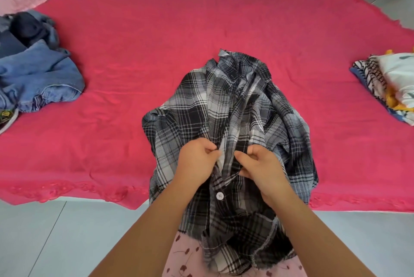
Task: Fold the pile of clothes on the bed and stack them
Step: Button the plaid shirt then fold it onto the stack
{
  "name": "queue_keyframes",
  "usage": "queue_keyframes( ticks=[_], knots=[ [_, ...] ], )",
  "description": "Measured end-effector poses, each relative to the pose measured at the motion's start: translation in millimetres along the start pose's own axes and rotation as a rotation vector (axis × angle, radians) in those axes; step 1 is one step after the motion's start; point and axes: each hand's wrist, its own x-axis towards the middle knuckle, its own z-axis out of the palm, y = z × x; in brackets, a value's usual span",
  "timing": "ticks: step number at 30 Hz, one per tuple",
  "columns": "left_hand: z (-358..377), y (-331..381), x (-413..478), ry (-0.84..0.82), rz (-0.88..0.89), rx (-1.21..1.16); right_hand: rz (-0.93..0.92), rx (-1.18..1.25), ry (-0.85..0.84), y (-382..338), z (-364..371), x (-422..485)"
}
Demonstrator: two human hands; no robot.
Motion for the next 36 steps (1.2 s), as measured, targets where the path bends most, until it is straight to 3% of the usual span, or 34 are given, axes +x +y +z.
queue_keyframes(
  ticks=[5, 12, 17, 21, 25, 28, 33, 36],
  knots=[
    [-9, 4, -9, -0.056, -0.196, -0.479, -0.015, 0.154, 0.023, -4, -1, -2],
    [-9, 13, -16, -0.128, -0.252, -0.730, -0.054, 0.186, -0.011, -11, -4, -6],
    [-7, 17, -16, -0.183, -0.226, -0.768, -0.043, 0.192, -0.049, -17, -1, -9],
    [-5, 16, -17, -0.196, -0.188, -0.709, 0.094, 0.437, -0.194, -23, -5, -13],
    [-5, 17, -18, -0.175, -0.163, -0.674, 0.145, 0.547, -0.222, -22, -10, -14],
    [-5, 20, -20, -0.136, -0.146, -0.623, 0.086, 0.365, -0.141, -21, -9, -14],
    [-1, 24, -24, -0.056, -0.056, -0.510, -0.256, -0.279, 0.078, -21, -3, -17],
    [-2, 24, -23, 0.032, 0.069, -0.292, -0.275, -0.290, 0.094, -21, -3, -19]
  ],
)
